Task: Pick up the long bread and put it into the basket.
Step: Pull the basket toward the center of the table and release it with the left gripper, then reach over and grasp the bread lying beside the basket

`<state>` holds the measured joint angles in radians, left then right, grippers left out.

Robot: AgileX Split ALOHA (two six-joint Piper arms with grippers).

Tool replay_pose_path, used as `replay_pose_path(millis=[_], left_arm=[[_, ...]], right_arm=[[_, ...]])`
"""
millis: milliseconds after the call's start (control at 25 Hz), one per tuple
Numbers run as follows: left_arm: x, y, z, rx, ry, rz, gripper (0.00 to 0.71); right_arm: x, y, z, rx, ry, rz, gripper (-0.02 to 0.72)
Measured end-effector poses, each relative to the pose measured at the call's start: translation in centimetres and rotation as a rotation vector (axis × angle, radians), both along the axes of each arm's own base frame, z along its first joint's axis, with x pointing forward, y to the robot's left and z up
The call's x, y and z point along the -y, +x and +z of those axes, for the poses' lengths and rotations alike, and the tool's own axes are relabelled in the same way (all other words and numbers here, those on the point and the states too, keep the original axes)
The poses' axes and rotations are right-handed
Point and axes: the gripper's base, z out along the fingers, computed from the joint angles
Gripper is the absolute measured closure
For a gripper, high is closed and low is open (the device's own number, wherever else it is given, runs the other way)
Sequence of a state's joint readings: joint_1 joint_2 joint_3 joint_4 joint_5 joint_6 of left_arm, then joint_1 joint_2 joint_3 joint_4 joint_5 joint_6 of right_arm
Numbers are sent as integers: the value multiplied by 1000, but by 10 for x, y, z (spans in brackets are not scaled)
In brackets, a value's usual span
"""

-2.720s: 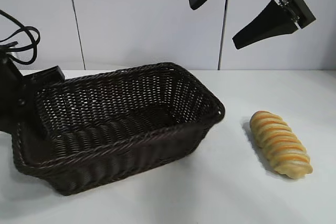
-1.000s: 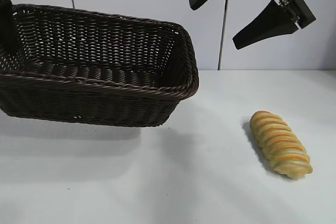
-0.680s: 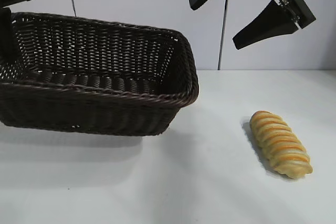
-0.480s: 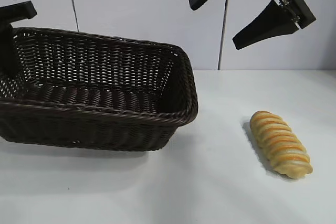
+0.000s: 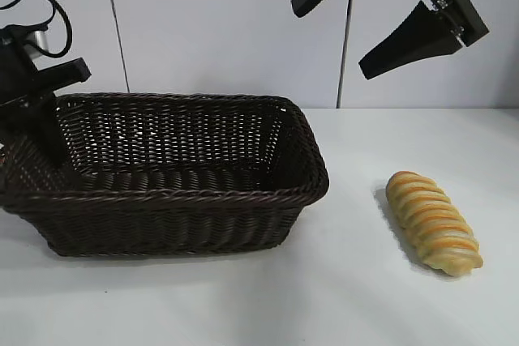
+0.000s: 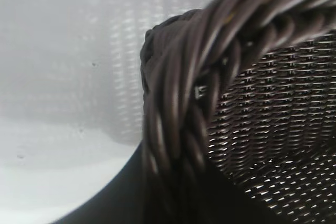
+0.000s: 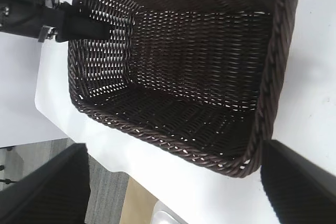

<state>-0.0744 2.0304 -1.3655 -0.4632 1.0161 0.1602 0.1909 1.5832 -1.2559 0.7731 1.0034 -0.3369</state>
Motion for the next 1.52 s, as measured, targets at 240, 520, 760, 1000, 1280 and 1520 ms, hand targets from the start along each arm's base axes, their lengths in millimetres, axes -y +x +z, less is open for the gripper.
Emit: replay_pose_path(millis=[240, 520, 760, 1000, 1280, 1520], left_arm=[[0, 0, 0, -3, -4, 2, 571], [1, -1, -1, -15, -10, 0, 135], [0, -3, -1, -33, 0, -2, 95], [-1, -5, 28, 19, 14, 1, 95], [-8, -15, 88, 107, 73, -2, 95], [-15, -34, 143, 238, 129, 29, 95]], right_arm=[[0, 0, 0, 0, 0, 0, 93], [0, 0, 0, 0, 0, 0, 93], [0, 0, 0, 0, 0, 0, 93], [0, 0, 0, 0, 0, 0, 93], [0, 0, 0, 1, 0, -1, 93], [0, 0, 0, 1, 0, -1, 93]])
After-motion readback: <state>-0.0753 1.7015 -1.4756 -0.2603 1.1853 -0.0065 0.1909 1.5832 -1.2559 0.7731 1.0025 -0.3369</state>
